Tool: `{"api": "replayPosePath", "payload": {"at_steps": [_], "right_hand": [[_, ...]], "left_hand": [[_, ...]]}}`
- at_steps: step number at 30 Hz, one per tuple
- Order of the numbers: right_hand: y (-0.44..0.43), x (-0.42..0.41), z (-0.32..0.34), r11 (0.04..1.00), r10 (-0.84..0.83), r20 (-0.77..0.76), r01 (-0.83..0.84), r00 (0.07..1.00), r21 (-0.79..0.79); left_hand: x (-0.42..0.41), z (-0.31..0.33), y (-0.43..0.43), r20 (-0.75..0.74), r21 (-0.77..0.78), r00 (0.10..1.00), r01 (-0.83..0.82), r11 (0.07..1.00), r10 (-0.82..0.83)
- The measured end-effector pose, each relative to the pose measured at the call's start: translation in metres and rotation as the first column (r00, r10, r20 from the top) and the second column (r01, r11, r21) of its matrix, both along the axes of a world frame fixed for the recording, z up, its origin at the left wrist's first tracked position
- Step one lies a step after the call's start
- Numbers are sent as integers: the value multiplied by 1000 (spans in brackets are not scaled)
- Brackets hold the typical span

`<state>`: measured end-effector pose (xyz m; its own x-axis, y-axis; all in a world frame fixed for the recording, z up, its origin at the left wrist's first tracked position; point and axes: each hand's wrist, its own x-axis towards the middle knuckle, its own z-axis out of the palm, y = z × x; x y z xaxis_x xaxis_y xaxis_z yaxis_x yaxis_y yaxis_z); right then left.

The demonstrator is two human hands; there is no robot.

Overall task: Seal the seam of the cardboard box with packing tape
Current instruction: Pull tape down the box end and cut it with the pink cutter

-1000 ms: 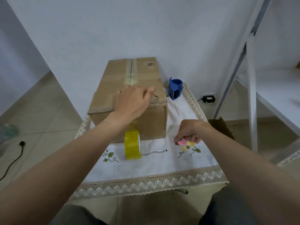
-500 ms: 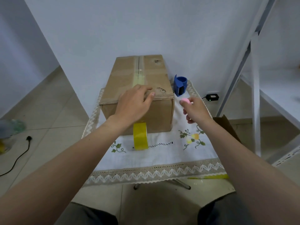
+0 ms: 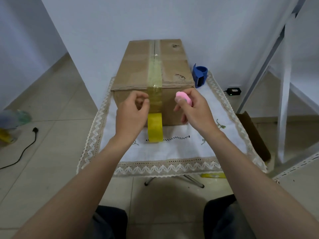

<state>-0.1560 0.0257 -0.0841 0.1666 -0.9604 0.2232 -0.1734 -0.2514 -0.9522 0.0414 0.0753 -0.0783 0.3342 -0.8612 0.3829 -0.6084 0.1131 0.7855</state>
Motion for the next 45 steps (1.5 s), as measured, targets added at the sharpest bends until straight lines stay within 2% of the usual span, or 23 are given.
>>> {"api": "replayPosePath", "payload": {"at_steps": [3,5,11,15,18,22,25,27,36,41,45], "right_hand": [[-5,1,-9,1000,4,-42,-4,999,-8],[-8,1,-15,1000,-8,-61,7,998,-25],[-13,4,-27,986,16,-165,-44,986,-164],[-16,9,-32,990,112,-78,-118,991,-72],[-17,7,-34,981,155,-120,-167,981,-96],[-19,3,-33,971,159,-169,-185,973,-153],[-19,2,-33,960,118,-246,-174,962,-219],[-17,3,-32,951,98,-286,-175,953,-257],[-17,6,-33,943,-5,-343,-109,939,-313],[-14,6,-25,904,96,-442,-264,892,-337],[-13,8,-21,875,71,-561,-322,825,-361]], "left_hand": [[3,-9,-7,-94,166,996,6,986,9],[3,-13,-12,-157,224,988,45,974,-9],[0,-29,-18,-190,298,982,78,951,-21],[-1,-25,-17,-211,359,977,112,927,-36],[0,-24,-17,-246,370,968,132,919,-40],[0,-27,-17,-468,408,882,267,873,-50],[-1,-28,-16,-634,392,770,401,828,-73],[-1,-29,-15,-687,365,723,432,825,-75],[2,-30,-9,-679,327,720,468,821,-141],[3,-28,-7,-678,332,721,472,817,-141],[5,-32,-8,-633,338,762,430,837,-137]]}}
